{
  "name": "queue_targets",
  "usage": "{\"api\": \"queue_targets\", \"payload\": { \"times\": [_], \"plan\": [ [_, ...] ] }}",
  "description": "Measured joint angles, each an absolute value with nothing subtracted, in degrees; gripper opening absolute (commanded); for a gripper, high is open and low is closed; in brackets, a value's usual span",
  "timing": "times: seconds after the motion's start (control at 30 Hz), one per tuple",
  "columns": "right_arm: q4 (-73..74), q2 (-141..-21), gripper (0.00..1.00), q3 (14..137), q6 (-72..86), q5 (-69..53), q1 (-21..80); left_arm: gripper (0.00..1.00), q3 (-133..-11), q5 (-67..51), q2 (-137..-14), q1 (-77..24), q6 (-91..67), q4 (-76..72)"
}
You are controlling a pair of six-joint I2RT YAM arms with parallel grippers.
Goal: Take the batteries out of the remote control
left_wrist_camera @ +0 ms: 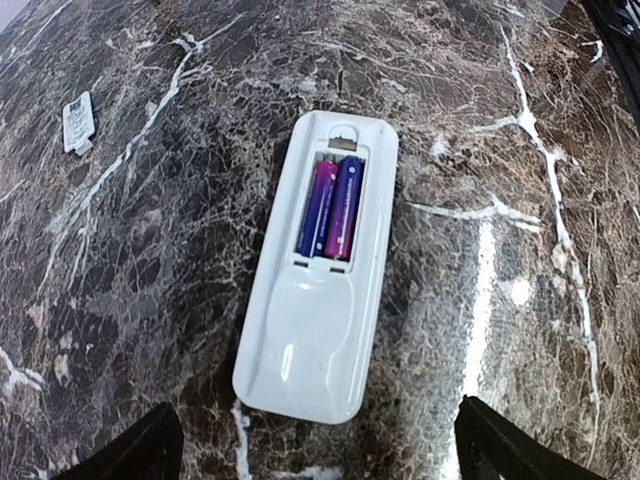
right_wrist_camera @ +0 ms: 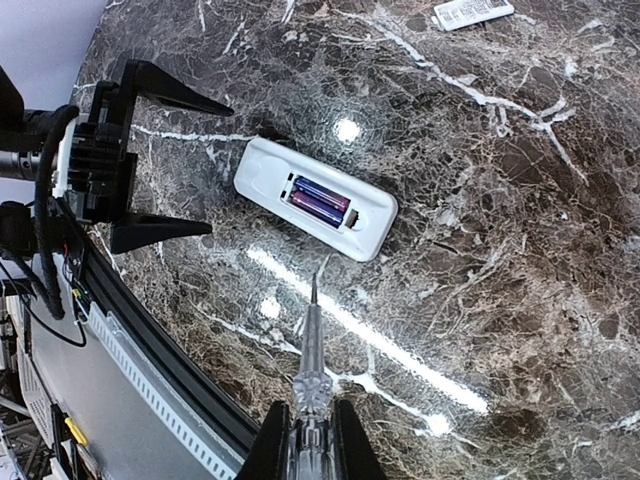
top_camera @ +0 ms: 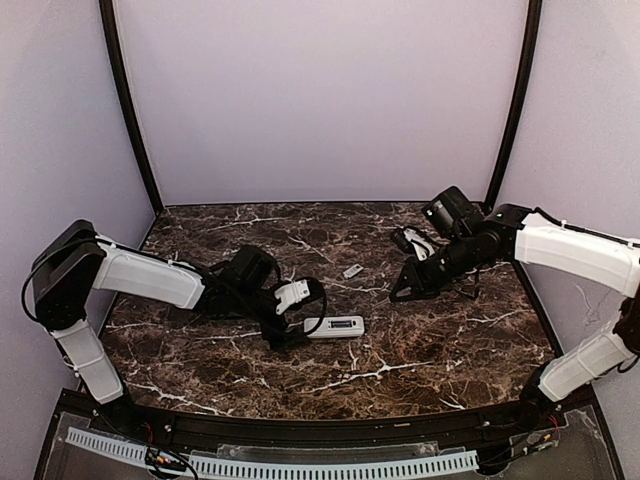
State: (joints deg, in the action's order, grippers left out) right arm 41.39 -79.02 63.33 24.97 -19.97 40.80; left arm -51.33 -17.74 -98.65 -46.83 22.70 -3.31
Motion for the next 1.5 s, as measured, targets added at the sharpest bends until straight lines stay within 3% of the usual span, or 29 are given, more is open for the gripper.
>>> {"api": "queue_targets", "payload": {
  "times": [0.73,1.17,1.33,1.47,1.5],
  "plan": [
    [39.29,-79.09,0.0,63.11,24.23,-22.28,40.8,0.9,-48.69,-27.03,-107.04,-45.08,29.15,-18.7],
    [38.98,-79.29,0.0,63.07,24.23,-22.94,40.8,0.78,-51.0,-33.19,-111.18,-42.92,29.26,-20.03],
    [38.92,-79.29,0.0,63.07,24.25,-23.0,40.8,0.71,-52.36,-34.37,-112.36,-42.59,29.76,-19.92],
    [38.85,-79.29,0.0,63.07,24.23,-23.18,40.8,0.56,-52.64,-34.87,-112.68,-42.57,30.41,-19.88],
    [38.83,-79.29,0.0,63.07,24.25,-23.2,40.8,0.48,-52.8,-35.09,-112.75,-42.57,30.41,-19.7]
  ]
}}
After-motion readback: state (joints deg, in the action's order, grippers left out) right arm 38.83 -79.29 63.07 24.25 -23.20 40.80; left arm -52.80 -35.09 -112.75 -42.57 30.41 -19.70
